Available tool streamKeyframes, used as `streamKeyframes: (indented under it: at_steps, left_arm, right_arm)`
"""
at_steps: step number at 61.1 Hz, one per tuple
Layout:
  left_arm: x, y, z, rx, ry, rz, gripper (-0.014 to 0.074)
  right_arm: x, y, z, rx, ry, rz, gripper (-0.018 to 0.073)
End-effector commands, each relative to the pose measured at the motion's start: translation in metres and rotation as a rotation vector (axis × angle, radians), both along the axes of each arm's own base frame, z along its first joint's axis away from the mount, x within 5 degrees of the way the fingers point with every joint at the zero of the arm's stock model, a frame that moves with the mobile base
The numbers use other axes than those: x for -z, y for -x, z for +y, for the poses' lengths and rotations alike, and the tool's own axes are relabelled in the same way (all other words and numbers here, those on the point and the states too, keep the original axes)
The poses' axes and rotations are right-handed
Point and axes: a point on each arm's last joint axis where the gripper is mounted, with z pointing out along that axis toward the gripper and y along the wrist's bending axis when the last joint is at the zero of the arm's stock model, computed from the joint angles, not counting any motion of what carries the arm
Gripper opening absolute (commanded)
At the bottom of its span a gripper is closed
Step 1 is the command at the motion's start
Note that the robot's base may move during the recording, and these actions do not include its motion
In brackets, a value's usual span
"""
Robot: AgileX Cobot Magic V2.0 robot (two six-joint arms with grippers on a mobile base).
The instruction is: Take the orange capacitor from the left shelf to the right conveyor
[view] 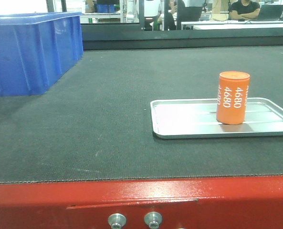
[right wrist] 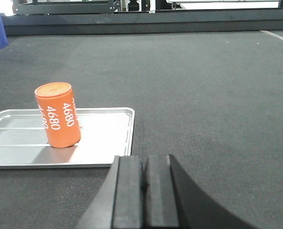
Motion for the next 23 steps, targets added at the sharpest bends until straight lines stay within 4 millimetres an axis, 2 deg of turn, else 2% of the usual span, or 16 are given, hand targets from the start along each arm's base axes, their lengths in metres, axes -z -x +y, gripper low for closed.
streamKeyframes:
  at_steps: [1,23]
  left_arm:
    - [-0.0103,0.0014,0.0007,-0.007,0.01,-0.104,-0.0127]
    - [-0.0103,0.0014,0.0007,-0.007,0.01,-0.104,-0.0127]
  right_arm:
    - [-0.0094,0.001,-0.0004,0.007,0.004,-0.1,0.0055]
    - [-0.0094,0.001,-0.0004,0.007,0.004,-0.1,0.0055]
